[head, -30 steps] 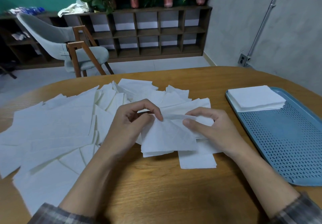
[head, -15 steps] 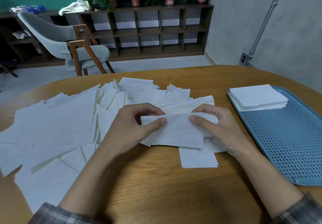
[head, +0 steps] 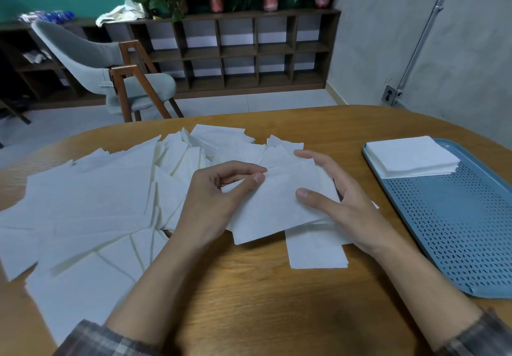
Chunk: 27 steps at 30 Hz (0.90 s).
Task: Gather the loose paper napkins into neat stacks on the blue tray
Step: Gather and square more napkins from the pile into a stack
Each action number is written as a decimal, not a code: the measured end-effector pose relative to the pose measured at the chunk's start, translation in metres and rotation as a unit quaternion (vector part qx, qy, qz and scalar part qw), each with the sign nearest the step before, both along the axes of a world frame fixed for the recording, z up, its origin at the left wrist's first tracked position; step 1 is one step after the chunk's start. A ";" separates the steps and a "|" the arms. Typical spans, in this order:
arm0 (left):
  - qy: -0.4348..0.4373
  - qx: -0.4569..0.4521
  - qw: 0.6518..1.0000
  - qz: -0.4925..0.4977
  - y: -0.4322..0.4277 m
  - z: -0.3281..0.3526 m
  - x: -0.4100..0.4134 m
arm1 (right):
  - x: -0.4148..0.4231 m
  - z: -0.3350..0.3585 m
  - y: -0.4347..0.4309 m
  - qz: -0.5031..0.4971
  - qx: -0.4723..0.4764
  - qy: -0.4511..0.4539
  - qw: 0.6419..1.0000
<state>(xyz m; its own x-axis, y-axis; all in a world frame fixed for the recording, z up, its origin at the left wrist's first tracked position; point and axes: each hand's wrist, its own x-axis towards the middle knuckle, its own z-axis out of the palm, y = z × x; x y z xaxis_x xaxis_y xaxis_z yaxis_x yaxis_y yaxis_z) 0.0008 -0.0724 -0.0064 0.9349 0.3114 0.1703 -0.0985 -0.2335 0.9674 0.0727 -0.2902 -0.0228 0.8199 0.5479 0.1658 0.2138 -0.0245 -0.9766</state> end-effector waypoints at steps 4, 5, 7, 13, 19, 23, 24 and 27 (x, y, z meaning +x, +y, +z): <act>-0.007 0.011 1.000 -0.004 -0.005 -0.004 0.001 | -0.003 -0.003 0.003 0.009 -0.002 0.000 1.000; -0.010 0.016 1.000 -0.003 -0.006 -0.005 0.002 | -0.003 -0.003 0.004 0.008 0.003 0.000 1.000; -0.018 0.024 1.000 0.004 -0.007 -0.007 0.002 | -0.004 -0.003 0.005 0.005 0.015 0.004 1.000; -0.065 0.091 0.992 0.065 -0.007 -0.014 0.003 | -0.004 -0.003 0.008 -0.006 0.024 0.003 1.000; 0.012 -0.018 1.000 -0.020 -0.004 -0.008 0.002 | -0.001 0.003 0.002 0.000 0.152 0.093 0.984; 0.025 -0.021 0.998 -0.055 -0.006 -0.011 0.004 | 0.003 0.000 0.002 -0.030 0.066 0.048 0.996; 0.020 0.017 0.999 -0.033 -0.005 -0.013 0.005 | 0.005 0.000 0.000 -0.013 0.061 0.061 0.996; 0.019 0.045 0.999 -0.016 -0.002 -0.018 0.005 | 0.008 0.003 -0.013 0.103 0.106 0.153 0.977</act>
